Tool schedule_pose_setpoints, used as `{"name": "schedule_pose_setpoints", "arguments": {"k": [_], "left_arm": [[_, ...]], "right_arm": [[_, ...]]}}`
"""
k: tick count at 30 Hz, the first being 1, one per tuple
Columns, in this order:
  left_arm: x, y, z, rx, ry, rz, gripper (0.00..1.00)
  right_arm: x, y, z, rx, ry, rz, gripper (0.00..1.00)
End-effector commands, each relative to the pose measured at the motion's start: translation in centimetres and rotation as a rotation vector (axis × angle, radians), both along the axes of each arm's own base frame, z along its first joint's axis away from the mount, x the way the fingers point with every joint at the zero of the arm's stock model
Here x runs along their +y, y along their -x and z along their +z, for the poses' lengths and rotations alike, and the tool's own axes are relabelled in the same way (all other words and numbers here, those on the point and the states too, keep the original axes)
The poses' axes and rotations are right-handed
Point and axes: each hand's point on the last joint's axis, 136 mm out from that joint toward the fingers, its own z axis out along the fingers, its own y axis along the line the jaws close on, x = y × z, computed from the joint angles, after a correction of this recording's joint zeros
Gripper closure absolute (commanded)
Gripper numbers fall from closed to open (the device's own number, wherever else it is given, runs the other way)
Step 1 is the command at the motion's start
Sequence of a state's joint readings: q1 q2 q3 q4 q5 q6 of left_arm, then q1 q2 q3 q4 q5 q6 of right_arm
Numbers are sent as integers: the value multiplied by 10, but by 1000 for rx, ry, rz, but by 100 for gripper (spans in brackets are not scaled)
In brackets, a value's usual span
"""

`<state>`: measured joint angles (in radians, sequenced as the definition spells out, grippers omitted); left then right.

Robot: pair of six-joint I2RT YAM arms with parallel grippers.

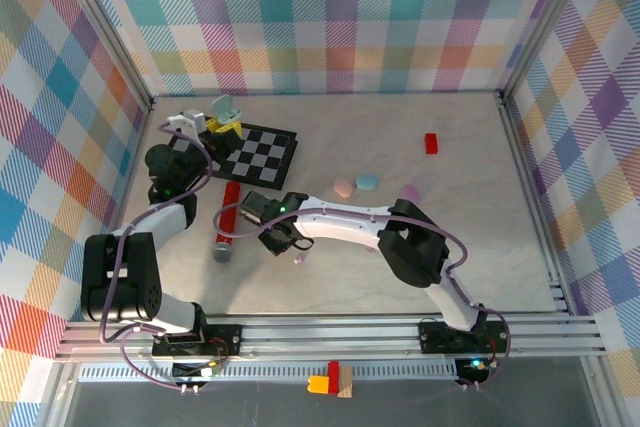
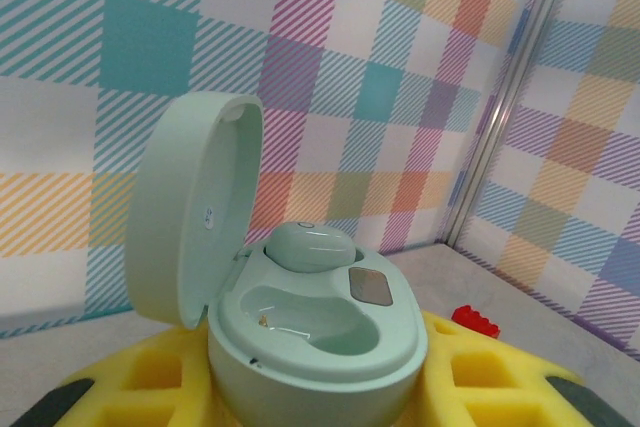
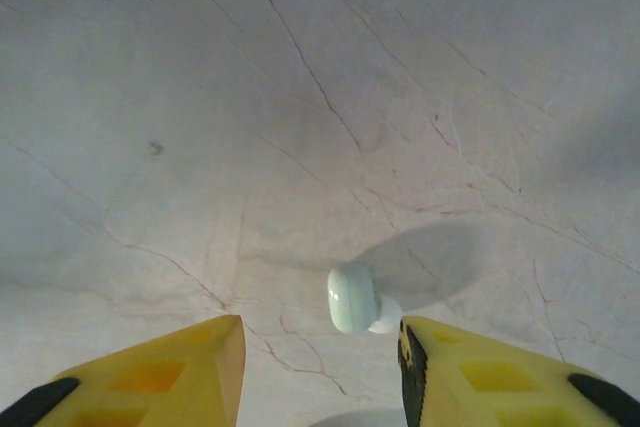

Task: Insert wireless bluetooth earbuds into charging case

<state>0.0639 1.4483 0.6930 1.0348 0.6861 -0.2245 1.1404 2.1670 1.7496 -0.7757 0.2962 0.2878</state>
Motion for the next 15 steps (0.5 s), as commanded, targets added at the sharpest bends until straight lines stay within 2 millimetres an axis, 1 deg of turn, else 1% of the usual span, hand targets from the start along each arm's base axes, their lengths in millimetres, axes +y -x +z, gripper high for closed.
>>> {"name": "schedule_pose_setpoints", "arguments": {"k": [1,6,15], "left_arm": [[7,3,23,-76,3,12,65],[6,6,21,-75,1,4,65],[4,11,23,-81,-4,-7,65]], "right_arm": [[-10,5,-4,15,90,25,57],[-8,4,-11,25,112,36,60],[-4,-6,-15,-1,141,48,67]]}}
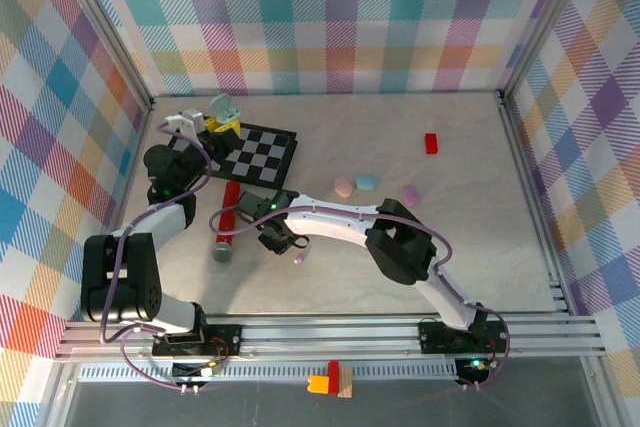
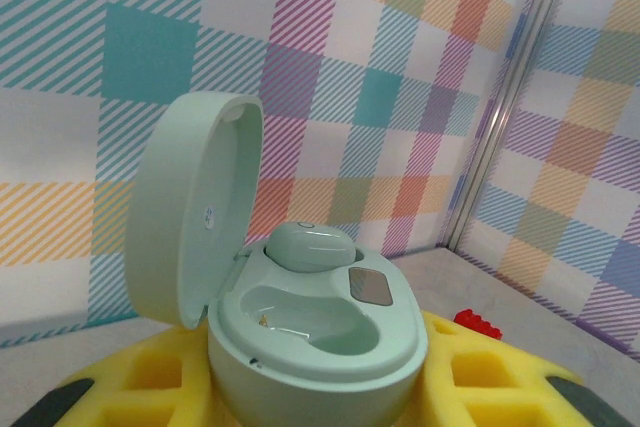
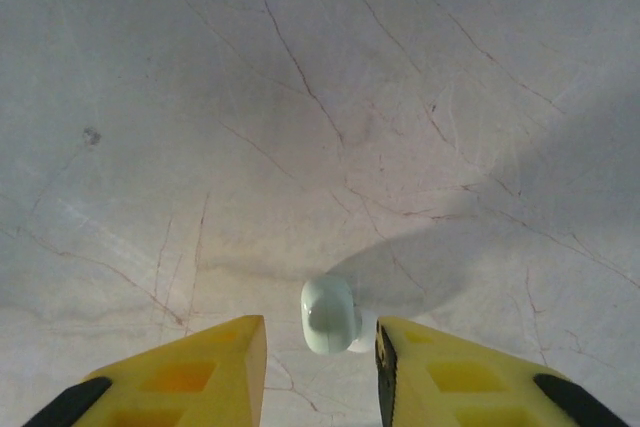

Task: Insert wireless bluetooth earbuds into charging case

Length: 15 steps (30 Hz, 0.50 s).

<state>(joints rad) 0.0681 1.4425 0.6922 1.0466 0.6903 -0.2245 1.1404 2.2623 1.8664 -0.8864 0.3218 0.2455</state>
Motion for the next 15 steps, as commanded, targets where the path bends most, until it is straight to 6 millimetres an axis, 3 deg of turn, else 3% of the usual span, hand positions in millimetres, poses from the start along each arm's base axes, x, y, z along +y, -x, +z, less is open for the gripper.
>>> {"name": "schedule_pose_setpoints", "arguments": {"k": [1,15], "left_arm": [[2,10,20,-66,-2,-10,65],[0,14,22,-82,-2,-26,65]], "right_arm": [[-2,-3,-2,-12,41,16,67],[-3,-5,-16,-1,76,18,76]]}}
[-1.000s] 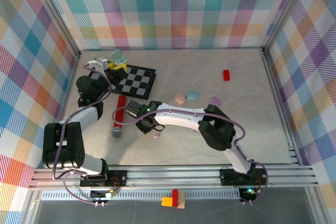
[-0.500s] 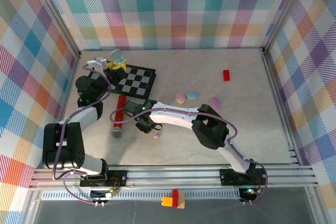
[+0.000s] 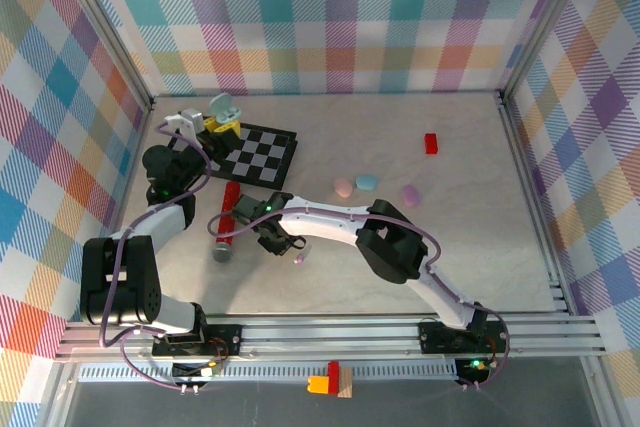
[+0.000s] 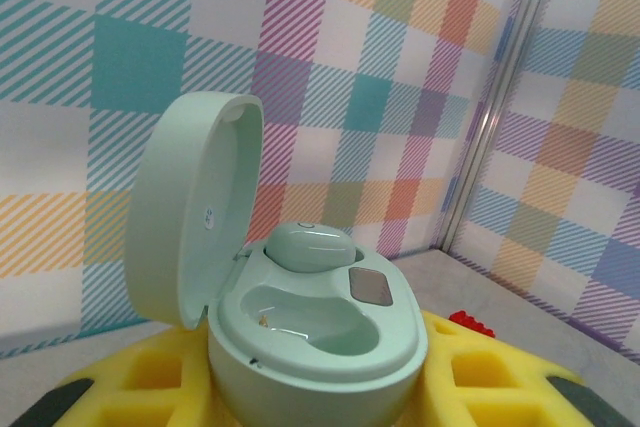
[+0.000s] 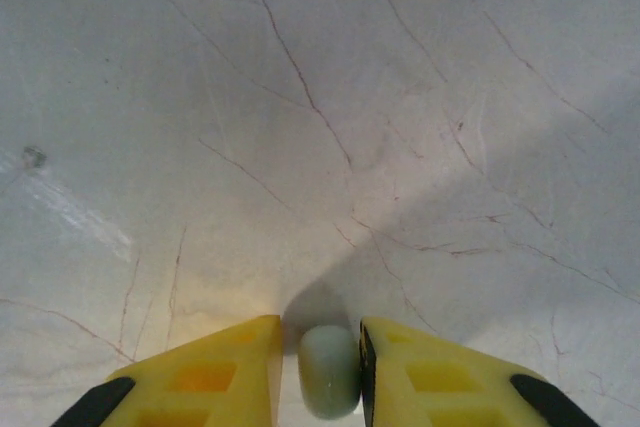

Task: Insert wireless bluetooth earbuds into charging case

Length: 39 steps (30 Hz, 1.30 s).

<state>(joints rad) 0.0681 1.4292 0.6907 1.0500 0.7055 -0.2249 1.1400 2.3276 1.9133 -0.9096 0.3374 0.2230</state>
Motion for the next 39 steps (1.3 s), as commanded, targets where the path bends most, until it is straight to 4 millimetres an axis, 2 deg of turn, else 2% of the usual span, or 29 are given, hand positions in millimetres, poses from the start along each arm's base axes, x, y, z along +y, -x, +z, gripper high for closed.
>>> {"name": "schedule_pose_setpoints", "arguments": {"k": [1,6,9,12,14,20,26,30,32,35,39], "left_arm": [[2,11,19,-71,4,-12,65],[2,12,20,-81,6,-14,65],[2,13,19,-87,3,-14,65],[2,15,18,-90,5,-12,65],[1,15,18,-96,14,-15,65],[-10,17,17,-103,28,-40,65],[-41,27,19,-129,25,-83,65],[-69,37,18,-165,-36,-109,66],[-84,42,18,-179,-74,-124,66],[-115,50,11,-183,-169,-158,65],[-147,57,8,-196,-223,-202,64]], "right_arm": [[-4,-1,1,-5,28,-3,78],[-5,-3,10,-17,8,-16,81],[-7,-4,22,-7,-62,-56,83],[-20,-11,40,13,-160,-140,84],[-28,-18,58,29,-255,-197,84],[-64,-44,129,22,-522,-335,84],[-100,-67,226,-32,-794,-368,83],[-107,-64,288,-12,-1004,-317,82],[-107,-60,311,-5,-1078,-279,82],[-102,-53,337,13,-1162,-229,82],[-98,-50,346,33,-1188,-201,81]]}}
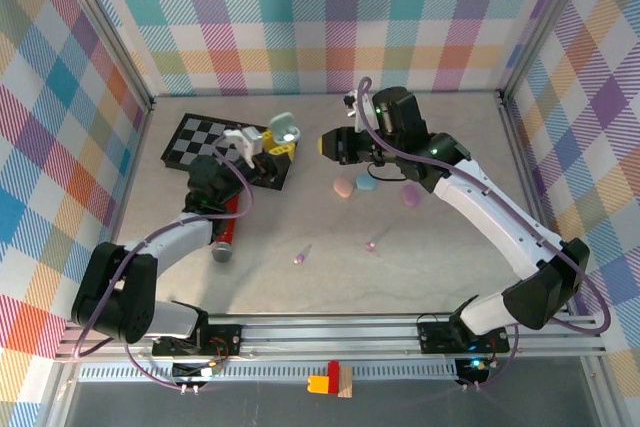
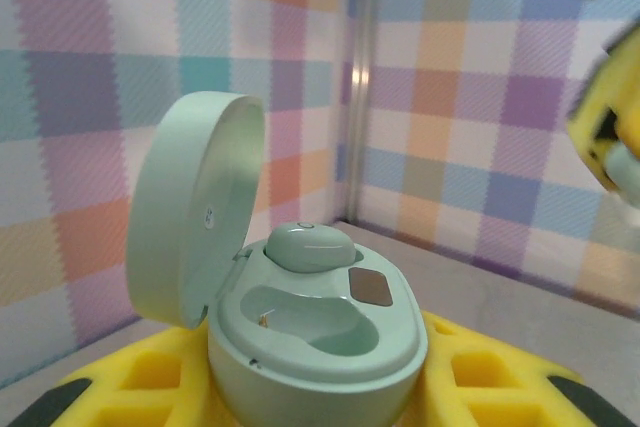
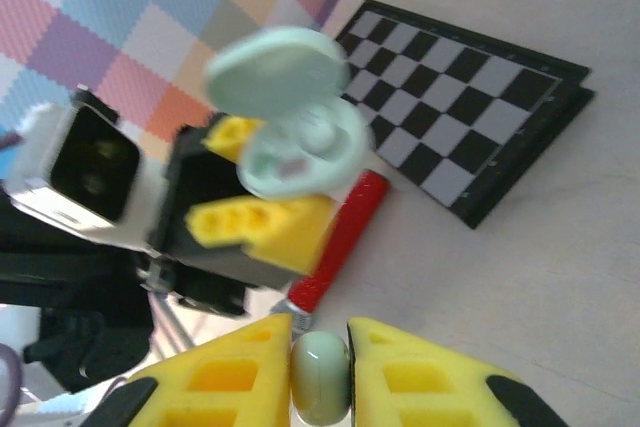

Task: Insert wireless bluetooth earbuds into charging case

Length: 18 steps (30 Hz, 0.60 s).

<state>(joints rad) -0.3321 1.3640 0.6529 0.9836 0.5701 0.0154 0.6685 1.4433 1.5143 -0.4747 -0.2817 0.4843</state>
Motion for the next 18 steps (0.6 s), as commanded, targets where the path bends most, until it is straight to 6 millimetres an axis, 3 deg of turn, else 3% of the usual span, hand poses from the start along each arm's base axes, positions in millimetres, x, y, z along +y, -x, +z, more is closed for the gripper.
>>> {"name": "schedule_pose_setpoints", "arguments": {"k": [1,9,18], "left_arm": [[-16,0,11,-85,-65,16,64],[-60,11,18,-126,-76,-77,65],[-77,24,21,-142,-82,-134,65]], "right_arm": [[12,8,28,-21,-88,74,81],[13,2,25,-37,-71,66,81],[9,-11,13,-47,-30,8,81]]}}
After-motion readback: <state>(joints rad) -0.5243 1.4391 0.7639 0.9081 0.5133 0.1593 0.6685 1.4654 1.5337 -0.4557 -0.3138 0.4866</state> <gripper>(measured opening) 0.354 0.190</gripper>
